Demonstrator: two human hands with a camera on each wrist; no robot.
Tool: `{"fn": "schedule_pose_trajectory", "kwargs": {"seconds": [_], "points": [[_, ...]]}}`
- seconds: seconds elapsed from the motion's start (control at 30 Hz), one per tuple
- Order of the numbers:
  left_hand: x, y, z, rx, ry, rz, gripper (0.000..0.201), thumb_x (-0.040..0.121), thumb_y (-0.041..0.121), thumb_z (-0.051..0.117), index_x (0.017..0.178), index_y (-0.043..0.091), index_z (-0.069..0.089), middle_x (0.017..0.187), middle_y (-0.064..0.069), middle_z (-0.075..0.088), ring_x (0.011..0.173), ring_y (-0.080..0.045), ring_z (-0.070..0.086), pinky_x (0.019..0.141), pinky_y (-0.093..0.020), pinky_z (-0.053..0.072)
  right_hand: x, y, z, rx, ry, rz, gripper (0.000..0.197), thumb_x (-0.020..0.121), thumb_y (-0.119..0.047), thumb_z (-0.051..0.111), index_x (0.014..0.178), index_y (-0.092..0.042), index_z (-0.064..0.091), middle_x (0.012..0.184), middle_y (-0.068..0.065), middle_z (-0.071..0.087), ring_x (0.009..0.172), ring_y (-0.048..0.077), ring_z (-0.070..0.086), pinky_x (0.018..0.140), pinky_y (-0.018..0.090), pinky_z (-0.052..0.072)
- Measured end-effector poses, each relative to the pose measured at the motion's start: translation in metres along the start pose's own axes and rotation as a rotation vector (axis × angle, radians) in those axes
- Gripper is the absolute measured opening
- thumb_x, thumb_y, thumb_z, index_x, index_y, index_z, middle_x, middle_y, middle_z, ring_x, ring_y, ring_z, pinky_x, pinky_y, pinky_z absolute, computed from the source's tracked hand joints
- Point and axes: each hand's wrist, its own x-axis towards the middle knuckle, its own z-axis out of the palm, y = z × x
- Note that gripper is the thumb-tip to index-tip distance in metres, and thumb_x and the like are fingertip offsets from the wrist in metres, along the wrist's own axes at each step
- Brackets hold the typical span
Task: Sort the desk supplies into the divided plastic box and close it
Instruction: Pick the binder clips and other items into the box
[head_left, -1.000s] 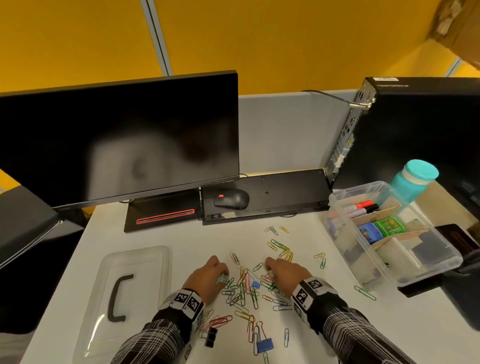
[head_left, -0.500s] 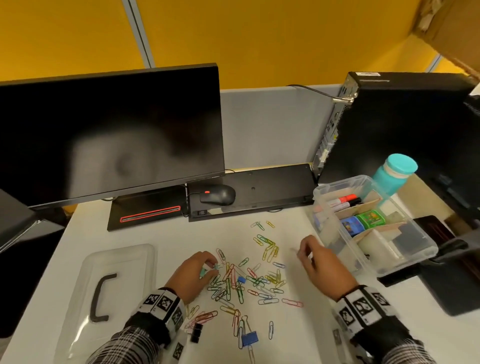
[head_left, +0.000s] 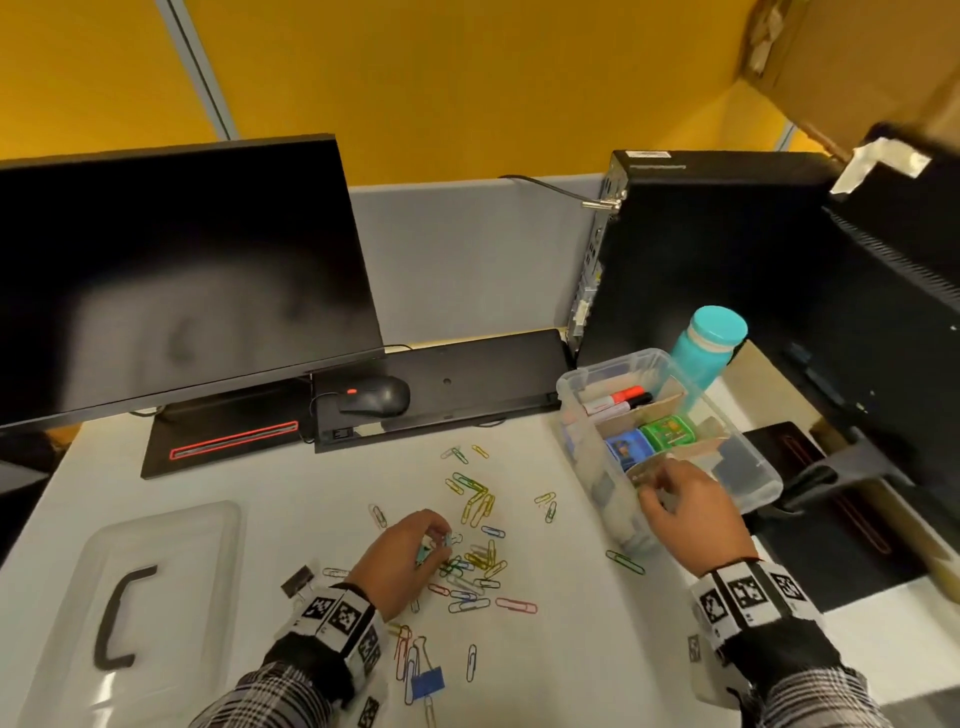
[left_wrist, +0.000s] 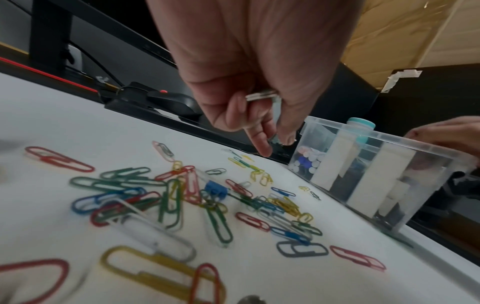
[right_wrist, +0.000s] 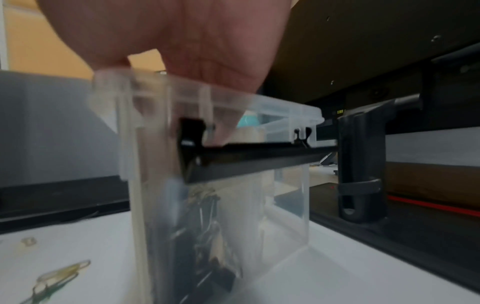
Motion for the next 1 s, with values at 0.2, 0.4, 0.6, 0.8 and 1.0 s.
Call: {"fn": "schedule_pose_trajectory", "kwargs": {"seconds": [0.2, 0.4, 0.6, 0.8, 1.0], "points": [[-0.001, 0.025, 0.013, 0.044, -0.043, 0.007, 0.015, 0.093, 0.031, 0.054, 0.107, 0.032, 0.049, 0.104, 0.014, 0.057, 0.089, 0.006, 0.051, 0.071, 0.0, 0.035, 0.009, 0.027, -0.025, -0.043, 0.28, 0.04, 0.015, 0.085, -0.022, 0.053, 0.098, -0.016, 0.06, 0.106, 0.005, 0.058, 0.099, 0.023, 0.05, 0.084, 0.04, 0.044], [0.02, 0.112, 0.018, 0.068, -0.07, 0.156, 0.02, 0.093, 0.03, 0.052, 0.112, 0.025, 0.052, 0.113, 0.009, 0.056, 0.096, -0.007, 0.056, 0.082, -0.017, 0.044, 0.01, 0.06, -0.011, -0.049, 0.193, 0.22, 0.052, 0.091, -0.02, 0.049, 0.14, -0.012, 0.036, 0.152, 0.01, 0.028, 0.14, 0.029, 0.022, 0.114, 0.05, 0.023], [0.073, 0.211, 0.036, 0.362, -0.101, 0.221, 0.032, 0.092, 0.017, 0.049, 0.123, 0.009, 0.046, 0.124, -0.013, 0.05, 0.096, -0.034, 0.06, 0.08, -0.041, 0.051, 0.009, 0.063, -0.006, 0.058, 0.243, 0.175, 0.048, 0.09, -0.017, 0.045, 0.138, -0.012, 0.04, 0.153, 0.009, 0.025, 0.142, 0.026, 0.016, 0.115, 0.047, 0.021], [0.108, 0.255, 0.066, 0.444, -0.151, 0.086, 0.061, 0.086, 0.007, 0.058, 0.139, -0.001, 0.028, 0.139, -0.021, 0.039, 0.117, -0.037, 0.053, 0.091, -0.043, 0.047, 0.008, 0.067, -0.004, 0.06, 0.243, 0.151, 0.057, 0.081, -0.033, 0.031, 0.132, -0.012, 0.044, 0.151, 0.008, 0.026, 0.14, 0.025, 0.016, 0.114, 0.045, 0.022], [0.101, 0.251, 0.075, 0.387, -0.147, 0.137, 0.041, 0.092, 0.01, 0.048, 0.131, 0.003, 0.038, 0.13, -0.021, 0.047, 0.11, -0.039, 0.055, 0.086, -0.045, 0.046, 0.008, 0.07, -0.004, 0.053, 0.243, 0.132, 0.047, 0.085, -0.025, 0.039, 0.13, -0.011, 0.047, 0.151, 0.009, 0.027, 0.14, 0.027, 0.018, 0.113, 0.046, 0.022]]}}
